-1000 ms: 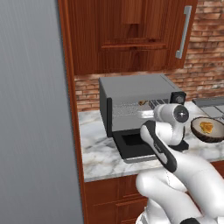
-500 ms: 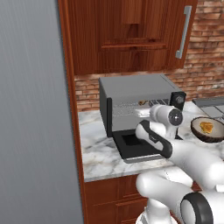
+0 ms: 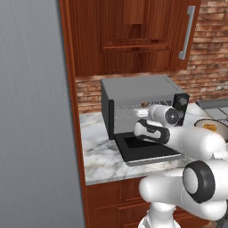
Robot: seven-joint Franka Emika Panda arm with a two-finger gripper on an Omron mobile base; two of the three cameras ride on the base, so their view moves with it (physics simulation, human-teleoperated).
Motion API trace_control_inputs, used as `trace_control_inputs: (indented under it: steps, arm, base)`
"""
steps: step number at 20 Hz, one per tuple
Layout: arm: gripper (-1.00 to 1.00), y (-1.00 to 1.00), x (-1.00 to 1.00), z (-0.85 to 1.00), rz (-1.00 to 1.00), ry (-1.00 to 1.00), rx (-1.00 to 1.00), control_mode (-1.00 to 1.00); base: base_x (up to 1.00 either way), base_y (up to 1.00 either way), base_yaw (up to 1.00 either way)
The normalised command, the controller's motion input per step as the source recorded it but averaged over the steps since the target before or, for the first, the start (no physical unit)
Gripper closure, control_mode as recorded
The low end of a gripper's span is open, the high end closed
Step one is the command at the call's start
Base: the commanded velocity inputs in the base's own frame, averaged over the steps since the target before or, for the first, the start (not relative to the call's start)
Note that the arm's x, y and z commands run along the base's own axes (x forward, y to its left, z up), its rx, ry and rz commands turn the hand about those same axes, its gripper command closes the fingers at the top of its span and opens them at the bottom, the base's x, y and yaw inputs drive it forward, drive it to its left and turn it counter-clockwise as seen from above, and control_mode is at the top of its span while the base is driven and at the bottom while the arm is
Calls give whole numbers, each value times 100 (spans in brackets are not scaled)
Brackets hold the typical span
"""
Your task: Pick up the heated bread from the toaster oven and place it in the bowl. Then move the bread bowl to the dining counter.
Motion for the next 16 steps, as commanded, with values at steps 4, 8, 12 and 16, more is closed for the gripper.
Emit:
trace_control_inputs:
  steps: [4,8,12,16]
  arm:
    - [-100,0,26,-14,0,4,0,-100]
    - [-100,0,19,-26,0,7,0,-100]
    - [-100,0,24,-21,0,10,0,-100]
    - [-100,0,6,-16,0,13,0,-100]
  base:
    - [0,0,0]
    - [0,0,0]
    - [0,0,0]
    - [0,0,0]
